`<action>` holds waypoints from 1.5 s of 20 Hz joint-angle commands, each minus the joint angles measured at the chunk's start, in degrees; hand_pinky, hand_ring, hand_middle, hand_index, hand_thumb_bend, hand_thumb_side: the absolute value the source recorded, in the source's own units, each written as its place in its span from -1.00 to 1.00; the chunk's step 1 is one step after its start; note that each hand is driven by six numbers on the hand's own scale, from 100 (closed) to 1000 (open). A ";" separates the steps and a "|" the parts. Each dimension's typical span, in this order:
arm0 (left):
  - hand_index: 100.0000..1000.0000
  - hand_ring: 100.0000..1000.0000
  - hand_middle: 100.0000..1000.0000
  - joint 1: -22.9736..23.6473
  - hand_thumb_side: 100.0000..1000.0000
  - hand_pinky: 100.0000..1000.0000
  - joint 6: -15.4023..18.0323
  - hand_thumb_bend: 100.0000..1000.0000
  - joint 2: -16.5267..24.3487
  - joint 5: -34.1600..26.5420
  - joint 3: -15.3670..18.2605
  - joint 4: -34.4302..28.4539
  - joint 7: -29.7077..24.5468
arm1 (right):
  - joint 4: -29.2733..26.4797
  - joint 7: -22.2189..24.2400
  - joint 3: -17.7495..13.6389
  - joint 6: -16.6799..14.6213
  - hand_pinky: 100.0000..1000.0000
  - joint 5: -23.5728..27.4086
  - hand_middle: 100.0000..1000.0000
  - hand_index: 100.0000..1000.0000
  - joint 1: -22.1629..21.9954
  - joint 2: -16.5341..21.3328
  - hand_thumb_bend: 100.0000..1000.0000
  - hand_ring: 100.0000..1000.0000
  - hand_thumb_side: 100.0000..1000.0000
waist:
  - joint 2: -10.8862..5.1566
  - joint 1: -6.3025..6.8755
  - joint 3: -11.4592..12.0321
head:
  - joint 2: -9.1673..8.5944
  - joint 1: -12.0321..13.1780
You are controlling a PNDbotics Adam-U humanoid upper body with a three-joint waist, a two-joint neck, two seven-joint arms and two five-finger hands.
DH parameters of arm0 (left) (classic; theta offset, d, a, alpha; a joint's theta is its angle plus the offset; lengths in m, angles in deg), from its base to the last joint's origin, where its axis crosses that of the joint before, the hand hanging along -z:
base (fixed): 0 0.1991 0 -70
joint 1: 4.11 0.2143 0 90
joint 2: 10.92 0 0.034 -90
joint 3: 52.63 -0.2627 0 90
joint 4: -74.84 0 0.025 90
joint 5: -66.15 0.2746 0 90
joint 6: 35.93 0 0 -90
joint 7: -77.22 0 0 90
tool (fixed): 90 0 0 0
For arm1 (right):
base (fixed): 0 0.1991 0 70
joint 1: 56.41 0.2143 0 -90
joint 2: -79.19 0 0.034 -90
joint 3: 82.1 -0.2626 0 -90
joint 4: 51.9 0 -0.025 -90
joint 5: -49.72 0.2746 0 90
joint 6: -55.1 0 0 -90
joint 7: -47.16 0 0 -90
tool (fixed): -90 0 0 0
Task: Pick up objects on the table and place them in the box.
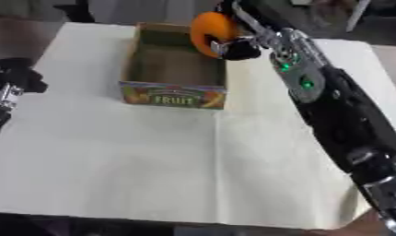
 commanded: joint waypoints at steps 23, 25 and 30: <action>0.49 0.16 0.06 -2.86 -0.19 0.34 -0.33 -0.93 -0.84 -1.95 -1.55 -2.27 -2.07 | 28.49 -5.89 -8.47 -0.52 0.69 -19.80 0.80 0.86 7.51 -6.10 -0.15 0.86 -0.03 | -1.14 0.06 4.87 | -1.39 -5.44; 0.49 0.16 0.06 -2.77 -0.19 0.34 -0.33 -0.93 -0.78 -1.98 -1.52 -2.26 -2.04 | 27.92 -6.36 -8.62 -0.55 0.72 -19.86 0.82 0.88 7.45 -5.91 -0.11 0.88 0.07 | -1.31 0.10 4.66 | -1.33 -5.40; 0.49 0.16 0.06 -2.55 -0.19 0.34 -0.34 -0.92 -0.71 -2.05 -1.43 -2.14 -1.97 | 25.74 -7.58 -8.51 -0.57 0.68 -17.93 0.77 0.86 7.28 -5.50 -0.13 0.85 -0.02 | -1.76 0.07 3.95 | -1.20 -5.22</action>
